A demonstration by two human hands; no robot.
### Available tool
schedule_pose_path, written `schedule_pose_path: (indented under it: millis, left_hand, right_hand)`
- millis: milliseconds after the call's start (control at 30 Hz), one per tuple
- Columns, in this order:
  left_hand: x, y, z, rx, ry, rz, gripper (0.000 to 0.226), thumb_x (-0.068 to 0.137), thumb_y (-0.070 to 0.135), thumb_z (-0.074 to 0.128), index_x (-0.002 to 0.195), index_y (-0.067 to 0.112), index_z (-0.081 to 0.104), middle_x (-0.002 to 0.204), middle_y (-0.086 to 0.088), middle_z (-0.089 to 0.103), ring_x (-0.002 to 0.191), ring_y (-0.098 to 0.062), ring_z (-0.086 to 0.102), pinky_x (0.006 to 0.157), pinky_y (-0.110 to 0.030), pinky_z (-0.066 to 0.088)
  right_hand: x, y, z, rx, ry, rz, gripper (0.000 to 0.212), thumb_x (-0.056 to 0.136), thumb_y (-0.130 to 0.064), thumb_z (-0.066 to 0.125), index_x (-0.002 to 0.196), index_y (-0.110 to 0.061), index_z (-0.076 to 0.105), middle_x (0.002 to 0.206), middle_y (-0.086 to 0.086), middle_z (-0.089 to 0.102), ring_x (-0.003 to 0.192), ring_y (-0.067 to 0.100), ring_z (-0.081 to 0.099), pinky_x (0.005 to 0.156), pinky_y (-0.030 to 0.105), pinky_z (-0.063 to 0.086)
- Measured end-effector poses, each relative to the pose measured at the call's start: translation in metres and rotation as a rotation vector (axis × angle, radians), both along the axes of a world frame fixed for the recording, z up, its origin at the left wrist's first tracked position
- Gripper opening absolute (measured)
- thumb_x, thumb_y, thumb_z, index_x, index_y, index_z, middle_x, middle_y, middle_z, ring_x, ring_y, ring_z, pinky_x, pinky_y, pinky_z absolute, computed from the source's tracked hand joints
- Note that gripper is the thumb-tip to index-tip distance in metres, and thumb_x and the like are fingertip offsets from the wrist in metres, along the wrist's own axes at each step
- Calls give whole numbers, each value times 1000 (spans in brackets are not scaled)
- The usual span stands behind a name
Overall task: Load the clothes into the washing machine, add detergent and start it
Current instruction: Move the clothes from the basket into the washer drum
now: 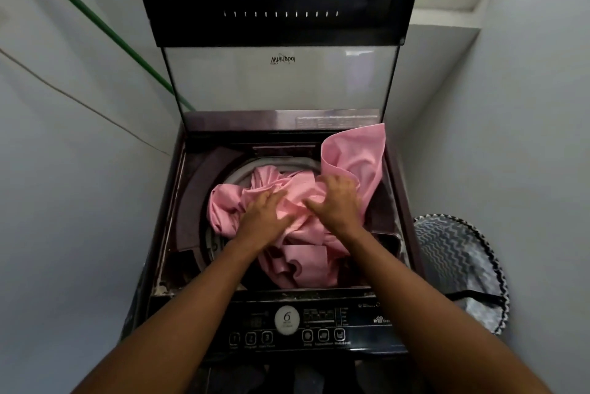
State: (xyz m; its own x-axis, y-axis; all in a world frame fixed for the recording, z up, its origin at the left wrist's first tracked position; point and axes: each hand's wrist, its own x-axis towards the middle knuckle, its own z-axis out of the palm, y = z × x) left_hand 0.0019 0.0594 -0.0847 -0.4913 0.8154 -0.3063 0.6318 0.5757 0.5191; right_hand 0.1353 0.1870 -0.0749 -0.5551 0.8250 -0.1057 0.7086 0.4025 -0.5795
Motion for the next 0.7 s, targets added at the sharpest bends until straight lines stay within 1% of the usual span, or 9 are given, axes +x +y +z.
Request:
schedule_pose_path:
  millis: [133, 267, 333, 400, 467, 533, 567, 633, 700]
  left_hand:
    - [6, -5, -6, -17, 57, 60, 107, 71, 66, 73, 155, 36, 15, 159, -5, 20, 146, -31, 22, 114, -47, 29]
    - [2, -11, -14, -203, 69, 180, 135, 50, 77, 79, 151, 53, -9, 161, -5, -27, 149, -42, -16, 116, -65, 4]
    - [-3, -16, -26, -283, -102, 198, 140, 51, 67, 86, 148, 56, -15, 159, -8, -34, 148, -45, -18, 117, -68, 7]
    - [-10, -20, -39, -304, -202, 230, 141, 51, 59, 90, 148, 55, -12, 161, -14, -25, 150, -46, -5, 116, -63, 23]
    - [-17, -23, -53, -305, -226, 251, 144, 45, 59, 90, 148, 56, -10, 164, -16, -12, 149, -45, 10, 114, -58, 31]
    - [-22, -25, -64, -284, -232, 262, 145, 42, 61, 89, 146, 59, -11, 164, -16, -5, 148, -45, 16, 114, -57, 32]
    - [-24, -25, -69, -273, -233, 259, 144, 43, 60, 89, 145, 61, -13, 164, -17, -3, 148, -44, 17, 115, -55, 32]
    - [-25, -24, -79, -266, -231, 239, 142, 46, 59, 89, 144, 62, -14, 163, -20, -2, 148, -44, 16, 116, -51, 30]
    - [-24, -24, -92, -283, -236, 239, 144, 47, 60, 90, 146, 58, -14, 163, -20, -3, 149, -43, 16, 117, -49, 30]
  right_hand:
    - [11, 18, -29, -193, -190, 60, 104, 68, -57, 80, 151, -23, 27, 155, 14, 24, 145, 38, 20, 117, 51, 25]
    - [14, 2, -60, -452, -263, 208, 131, 58, -64, 77, 158, -23, 2, 159, 17, 22, 146, 37, 23, 119, 44, 26]
    - [7, -5, -70, -533, -315, 215, 136, 62, -63, 79, 156, -21, -10, 159, 20, 25, 144, 37, 30, 117, 42, 30]
    - [-2, -7, -82, -568, -433, 231, 135, 74, -54, 79, 153, -7, -20, 161, 22, 18, 146, 37, 26, 119, 39, 26]
    - [-11, -6, -86, -590, -550, 239, 123, 83, -51, 74, 151, 8, -10, 161, 21, 16, 148, 37, 23, 117, 37, 28]
    - [-18, 0, -99, -647, -662, 191, 95, 87, -46, 72, 148, 11, 25, 150, 24, 41, 134, 35, 46, 90, 31, 52]
    - [-22, 3, -106, -643, -707, 209, 85, 89, -47, 68, 145, 9, 34, 146, 23, 47, 129, 33, 52, 85, 29, 53]
    - [-29, 6, -125, -611, -818, 306, 85, 90, -58, 58, 146, 3, 38, 150, 15, 44, 131, 30, 49, 105, 32, 43]
    - [-34, 5, -135, -622, -917, 332, 81, 89, -60, 59, 144, -3, 45, 145, 10, 50, 128, 27, 51, 108, 35, 39]
